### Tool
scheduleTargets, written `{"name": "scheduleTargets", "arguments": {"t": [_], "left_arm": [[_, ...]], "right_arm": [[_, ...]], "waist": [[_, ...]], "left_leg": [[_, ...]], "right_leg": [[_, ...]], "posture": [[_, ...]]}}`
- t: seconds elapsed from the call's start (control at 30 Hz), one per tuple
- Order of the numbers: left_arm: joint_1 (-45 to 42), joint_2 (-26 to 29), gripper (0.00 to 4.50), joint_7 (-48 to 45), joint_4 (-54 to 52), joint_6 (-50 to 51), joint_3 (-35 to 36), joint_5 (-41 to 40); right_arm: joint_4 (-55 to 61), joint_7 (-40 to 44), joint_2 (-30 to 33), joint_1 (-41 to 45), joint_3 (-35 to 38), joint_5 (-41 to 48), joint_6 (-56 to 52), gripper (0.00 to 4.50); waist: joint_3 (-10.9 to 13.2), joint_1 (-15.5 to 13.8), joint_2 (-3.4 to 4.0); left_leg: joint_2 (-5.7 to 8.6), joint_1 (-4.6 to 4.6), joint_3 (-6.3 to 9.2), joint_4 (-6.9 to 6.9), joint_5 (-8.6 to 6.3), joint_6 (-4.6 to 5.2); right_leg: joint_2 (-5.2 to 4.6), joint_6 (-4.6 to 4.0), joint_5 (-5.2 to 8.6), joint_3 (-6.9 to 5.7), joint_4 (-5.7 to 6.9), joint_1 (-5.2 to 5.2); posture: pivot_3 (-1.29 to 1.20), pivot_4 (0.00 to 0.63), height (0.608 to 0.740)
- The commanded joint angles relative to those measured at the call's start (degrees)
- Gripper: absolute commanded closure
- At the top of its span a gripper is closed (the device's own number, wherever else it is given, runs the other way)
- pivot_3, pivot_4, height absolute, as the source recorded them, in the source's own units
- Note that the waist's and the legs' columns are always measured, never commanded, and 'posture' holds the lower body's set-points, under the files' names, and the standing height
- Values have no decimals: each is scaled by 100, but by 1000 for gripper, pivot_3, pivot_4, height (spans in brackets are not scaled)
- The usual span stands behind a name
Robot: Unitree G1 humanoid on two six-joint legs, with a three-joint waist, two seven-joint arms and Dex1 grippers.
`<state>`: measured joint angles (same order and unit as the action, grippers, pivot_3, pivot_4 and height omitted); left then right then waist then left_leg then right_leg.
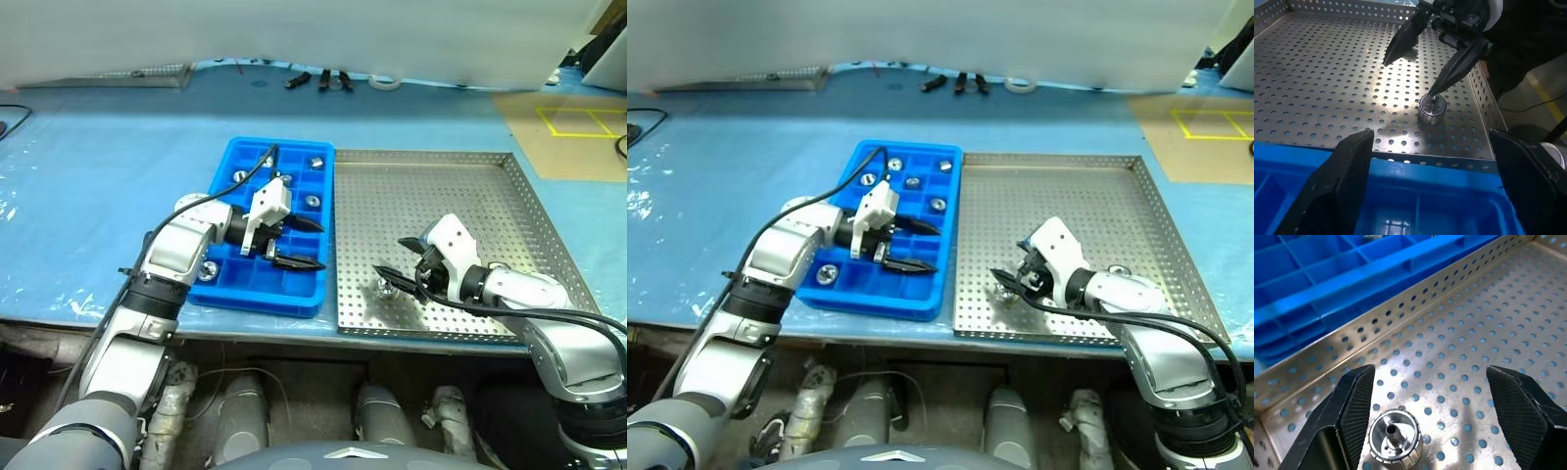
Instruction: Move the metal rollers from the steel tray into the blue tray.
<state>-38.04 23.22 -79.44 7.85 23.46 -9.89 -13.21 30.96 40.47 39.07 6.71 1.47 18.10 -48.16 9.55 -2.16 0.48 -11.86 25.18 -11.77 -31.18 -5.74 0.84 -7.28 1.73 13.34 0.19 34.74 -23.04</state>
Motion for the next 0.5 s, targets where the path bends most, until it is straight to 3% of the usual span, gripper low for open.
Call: {"name": "scheduleTargets", "arguments": {"t": [0.03,0.27,0.5], "left_arm": [[76,49,526,271,-468,162,66,-228],[196,120,526,558,-644,266,30,-373],[14,158,526,694,-182,1,-9,-295]], "right_arm": [[-172,363,124,-35,11,234,228,654],[-797,498,278,-220,-92,63,585,654],[-844,552,128,-329,-338,165,626,654]], "waist": [[0,-43,0],[0,-57,0],[0,-47,0]], "left_leg": [[0,0,1,0,1,-1],[2,1,1,6,2,-4],[0,1,1,9,6,-9]], "right_leg": [[2,0,0,-1,1,-1],[6,0,0,-2,0,-4],[10,1,0,-2,0,-8]], "posture": [[-190,150,740],[-176,150,740],[-193,150,740]]}}
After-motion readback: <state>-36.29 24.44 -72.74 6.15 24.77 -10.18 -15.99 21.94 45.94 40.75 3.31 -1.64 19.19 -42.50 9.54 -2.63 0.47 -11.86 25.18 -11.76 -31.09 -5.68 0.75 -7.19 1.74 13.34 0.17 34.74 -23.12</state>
